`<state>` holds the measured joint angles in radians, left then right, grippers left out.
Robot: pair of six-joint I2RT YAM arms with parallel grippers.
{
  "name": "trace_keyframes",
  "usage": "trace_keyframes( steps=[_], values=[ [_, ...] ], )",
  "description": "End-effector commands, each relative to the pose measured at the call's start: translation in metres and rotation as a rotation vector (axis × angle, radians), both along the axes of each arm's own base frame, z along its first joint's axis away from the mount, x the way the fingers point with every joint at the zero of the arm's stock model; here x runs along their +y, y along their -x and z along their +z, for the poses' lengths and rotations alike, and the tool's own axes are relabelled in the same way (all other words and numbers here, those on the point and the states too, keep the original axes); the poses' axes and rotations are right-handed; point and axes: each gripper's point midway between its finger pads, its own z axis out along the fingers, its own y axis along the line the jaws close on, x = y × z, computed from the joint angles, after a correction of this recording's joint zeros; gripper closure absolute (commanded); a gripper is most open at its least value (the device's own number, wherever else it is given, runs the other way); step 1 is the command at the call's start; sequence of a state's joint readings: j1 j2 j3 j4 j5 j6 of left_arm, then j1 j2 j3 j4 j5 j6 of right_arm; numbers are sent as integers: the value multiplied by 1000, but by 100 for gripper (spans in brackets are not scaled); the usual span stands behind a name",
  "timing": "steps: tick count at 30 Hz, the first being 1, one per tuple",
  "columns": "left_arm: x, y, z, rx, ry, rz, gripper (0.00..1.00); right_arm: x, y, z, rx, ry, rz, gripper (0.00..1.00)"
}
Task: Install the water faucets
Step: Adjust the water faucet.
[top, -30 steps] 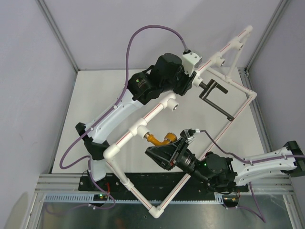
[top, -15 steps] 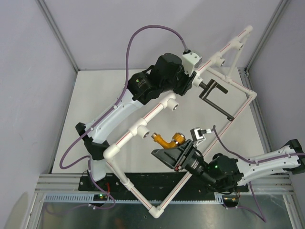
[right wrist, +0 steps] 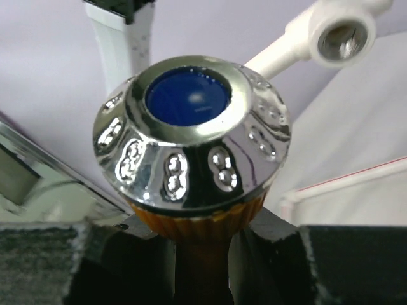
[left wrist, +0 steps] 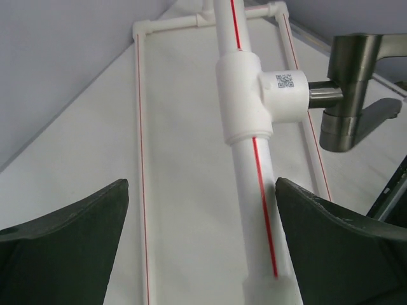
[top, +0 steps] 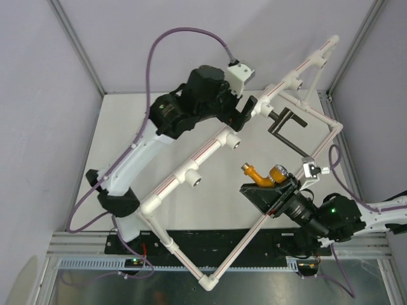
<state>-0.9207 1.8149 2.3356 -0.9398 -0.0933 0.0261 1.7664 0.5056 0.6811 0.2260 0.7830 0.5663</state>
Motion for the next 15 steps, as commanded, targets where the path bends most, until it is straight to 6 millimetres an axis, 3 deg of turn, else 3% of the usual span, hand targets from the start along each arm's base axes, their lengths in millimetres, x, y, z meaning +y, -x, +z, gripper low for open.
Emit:
trace_keyframes(
  steps=[1,5,8,12,15],
  values=[
    [60,41,101,-138,204,11,0,-22,-13,1,-266,247,-83,100],
    [91,78,140,-166,322,-25,0,-35,-20,26,-425,292,-137,100],
    [105,106,152,-152,386,-89,0,-44,-25,50,-487,264,-183,100],
    [111,141,164,-102,509,-187,1,-46,-29,77,-501,169,-228,100],
    [108,151,168,-61,606,-215,1,-37,-34,94,-504,112,-258,100]
  ],
)
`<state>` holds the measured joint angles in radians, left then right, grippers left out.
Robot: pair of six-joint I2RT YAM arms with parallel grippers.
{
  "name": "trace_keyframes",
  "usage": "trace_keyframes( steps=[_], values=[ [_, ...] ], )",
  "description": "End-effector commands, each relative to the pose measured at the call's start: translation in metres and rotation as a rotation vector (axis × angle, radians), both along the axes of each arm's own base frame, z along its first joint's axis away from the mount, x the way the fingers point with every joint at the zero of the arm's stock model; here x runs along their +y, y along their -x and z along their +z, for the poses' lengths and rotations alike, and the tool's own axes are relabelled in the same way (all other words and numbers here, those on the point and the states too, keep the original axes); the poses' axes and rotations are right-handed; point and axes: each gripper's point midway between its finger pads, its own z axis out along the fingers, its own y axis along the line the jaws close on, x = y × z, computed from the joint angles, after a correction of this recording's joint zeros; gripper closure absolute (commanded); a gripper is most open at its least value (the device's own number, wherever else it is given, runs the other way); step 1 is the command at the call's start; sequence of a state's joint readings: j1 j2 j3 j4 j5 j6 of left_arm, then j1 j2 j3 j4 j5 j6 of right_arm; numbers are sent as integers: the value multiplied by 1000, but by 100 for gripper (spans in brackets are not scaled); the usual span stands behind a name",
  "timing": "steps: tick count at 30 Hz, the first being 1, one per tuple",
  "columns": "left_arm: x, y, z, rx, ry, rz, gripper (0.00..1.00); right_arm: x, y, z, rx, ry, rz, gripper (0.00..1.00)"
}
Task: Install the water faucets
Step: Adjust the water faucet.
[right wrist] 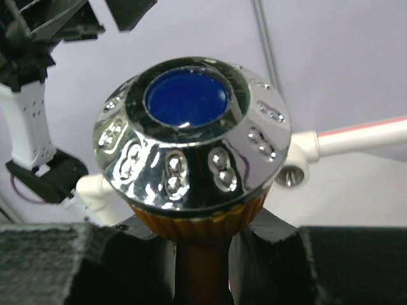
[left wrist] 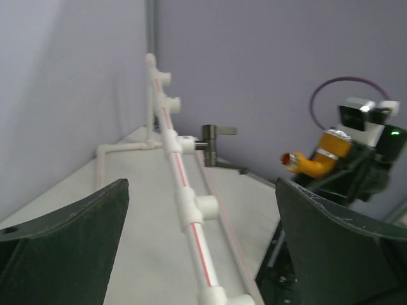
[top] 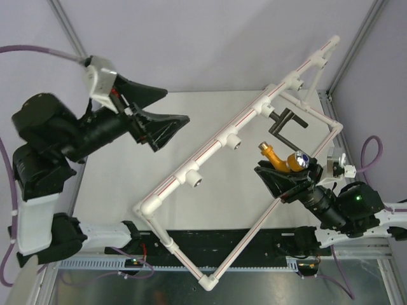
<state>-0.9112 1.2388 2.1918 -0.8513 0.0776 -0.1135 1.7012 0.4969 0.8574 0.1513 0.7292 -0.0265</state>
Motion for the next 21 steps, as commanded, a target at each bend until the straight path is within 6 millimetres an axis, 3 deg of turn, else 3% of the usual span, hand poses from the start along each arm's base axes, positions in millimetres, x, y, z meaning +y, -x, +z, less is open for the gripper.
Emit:
trace_keyframes(
  steps=[1,6,10,21],
  values=[
    [-29,7,-3,111,124,-117,1,9,-5,48,-75,-119,-20,100],
    [-36,2,0,237,277,-111,1,32,-21,64,-138,-93,-101,100],
    [-44,-2,-3,306,323,-111,4,50,-23,70,-186,-75,-79,100],
    [-66,9,-20,444,378,-206,17,57,-34,75,-208,-73,-94,100]
  ],
)
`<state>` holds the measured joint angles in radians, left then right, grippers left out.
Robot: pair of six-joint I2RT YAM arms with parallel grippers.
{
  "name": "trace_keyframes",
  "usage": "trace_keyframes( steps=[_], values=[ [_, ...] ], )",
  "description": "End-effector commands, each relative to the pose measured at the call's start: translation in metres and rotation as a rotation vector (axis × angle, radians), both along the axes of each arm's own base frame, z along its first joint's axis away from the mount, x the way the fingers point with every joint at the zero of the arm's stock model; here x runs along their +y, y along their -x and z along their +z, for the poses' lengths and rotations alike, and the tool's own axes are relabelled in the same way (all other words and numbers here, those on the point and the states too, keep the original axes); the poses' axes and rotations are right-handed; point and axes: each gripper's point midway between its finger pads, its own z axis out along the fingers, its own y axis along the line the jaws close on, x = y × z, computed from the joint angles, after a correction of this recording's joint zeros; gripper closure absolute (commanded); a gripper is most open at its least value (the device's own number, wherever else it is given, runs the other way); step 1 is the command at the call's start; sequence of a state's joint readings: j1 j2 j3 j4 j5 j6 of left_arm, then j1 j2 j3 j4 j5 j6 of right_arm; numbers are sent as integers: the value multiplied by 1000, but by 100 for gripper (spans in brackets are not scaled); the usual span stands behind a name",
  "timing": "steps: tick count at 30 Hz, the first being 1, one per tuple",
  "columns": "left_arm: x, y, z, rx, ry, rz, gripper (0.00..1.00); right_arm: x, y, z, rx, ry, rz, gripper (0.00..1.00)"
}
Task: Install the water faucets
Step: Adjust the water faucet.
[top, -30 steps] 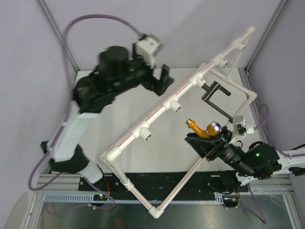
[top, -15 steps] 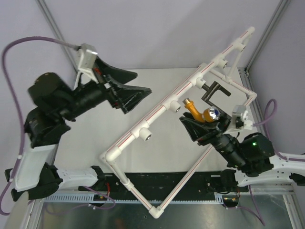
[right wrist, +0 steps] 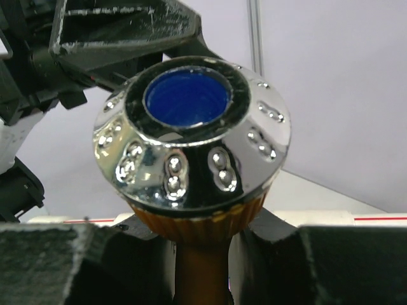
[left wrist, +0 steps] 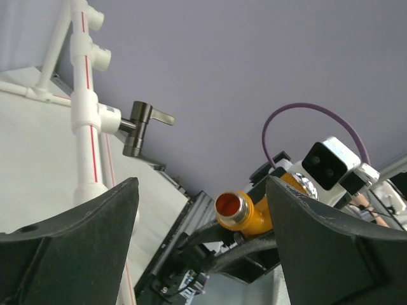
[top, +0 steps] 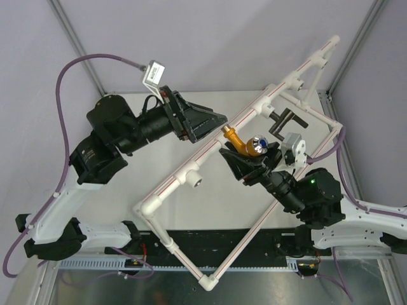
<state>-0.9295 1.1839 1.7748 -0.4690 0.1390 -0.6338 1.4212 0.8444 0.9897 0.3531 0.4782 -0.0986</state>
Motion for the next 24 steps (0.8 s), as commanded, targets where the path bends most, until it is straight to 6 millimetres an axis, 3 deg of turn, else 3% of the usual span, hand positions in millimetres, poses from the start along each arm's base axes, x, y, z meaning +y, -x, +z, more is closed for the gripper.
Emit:
trace_keyframes(
  steps=[1,11,19,24],
  values=[
    [1,17,20,21,116,-57,17,-17,2,43,-42,-126,7,100],
    [-12,26,19,42,141,-114,25,-9,-3,45,-46,-129,16,100],
    [-19,38,17,48,145,-176,56,-11,-9,45,-46,-132,2,100],
    [-25,39,8,57,126,-195,56,-11,-10,47,-57,-134,7,100]
  ],
)
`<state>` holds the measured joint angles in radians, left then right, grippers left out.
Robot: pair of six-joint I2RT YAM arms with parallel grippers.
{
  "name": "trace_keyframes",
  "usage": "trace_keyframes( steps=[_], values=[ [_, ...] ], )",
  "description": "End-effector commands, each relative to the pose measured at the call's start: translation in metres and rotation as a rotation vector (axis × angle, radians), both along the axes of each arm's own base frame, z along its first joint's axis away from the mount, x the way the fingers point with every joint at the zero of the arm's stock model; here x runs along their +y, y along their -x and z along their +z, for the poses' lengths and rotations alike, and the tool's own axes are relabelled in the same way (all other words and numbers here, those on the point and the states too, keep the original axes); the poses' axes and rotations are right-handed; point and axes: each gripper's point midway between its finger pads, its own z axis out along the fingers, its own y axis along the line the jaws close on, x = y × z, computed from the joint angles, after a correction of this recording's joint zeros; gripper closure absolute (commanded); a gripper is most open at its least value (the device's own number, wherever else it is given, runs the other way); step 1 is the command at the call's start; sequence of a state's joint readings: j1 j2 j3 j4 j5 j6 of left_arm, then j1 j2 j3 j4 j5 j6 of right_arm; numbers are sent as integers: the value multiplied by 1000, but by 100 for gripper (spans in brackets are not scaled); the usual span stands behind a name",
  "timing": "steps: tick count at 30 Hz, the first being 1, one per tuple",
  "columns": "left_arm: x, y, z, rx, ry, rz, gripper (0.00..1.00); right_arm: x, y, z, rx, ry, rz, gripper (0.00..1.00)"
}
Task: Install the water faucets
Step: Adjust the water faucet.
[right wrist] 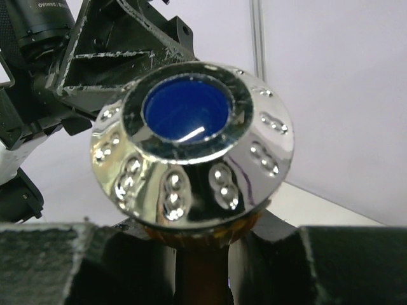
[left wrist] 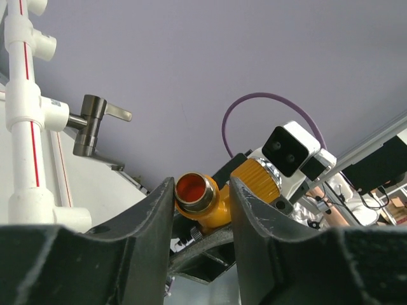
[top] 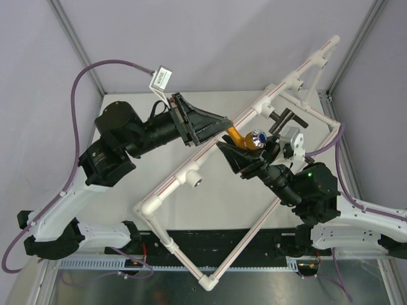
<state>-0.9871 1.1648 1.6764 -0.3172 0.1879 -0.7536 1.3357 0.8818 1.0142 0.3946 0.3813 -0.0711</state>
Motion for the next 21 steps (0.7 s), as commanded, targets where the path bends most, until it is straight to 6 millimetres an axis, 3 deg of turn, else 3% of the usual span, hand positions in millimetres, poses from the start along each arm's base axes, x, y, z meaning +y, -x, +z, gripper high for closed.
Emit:
trace_keyframes(
  steps=[1,5,11,15,17,19,21],
  values=[
    [-6,15,2,-3,18,-74,53,-15,2,33,-25,-100,0,100],
    [-8,14,-1,-3,10,-81,48,-15,2,34,-25,-98,2,100],
    [-10,17,-1,-5,8,-95,64,-15,1,33,-24,-93,-2,100],
    [-14,13,-6,-5,-7,-89,54,-14,4,34,-34,-96,15,100],
    [-16,12,-9,-3,-13,-91,54,-12,4,33,-33,-92,20,100],
    [-17,12,-10,-4,-16,-94,65,-12,4,33,-31,-89,21,100],
    [-17,12,-10,-6,-18,-95,86,-10,4,32,-31,-85,24,100]
  ],
)
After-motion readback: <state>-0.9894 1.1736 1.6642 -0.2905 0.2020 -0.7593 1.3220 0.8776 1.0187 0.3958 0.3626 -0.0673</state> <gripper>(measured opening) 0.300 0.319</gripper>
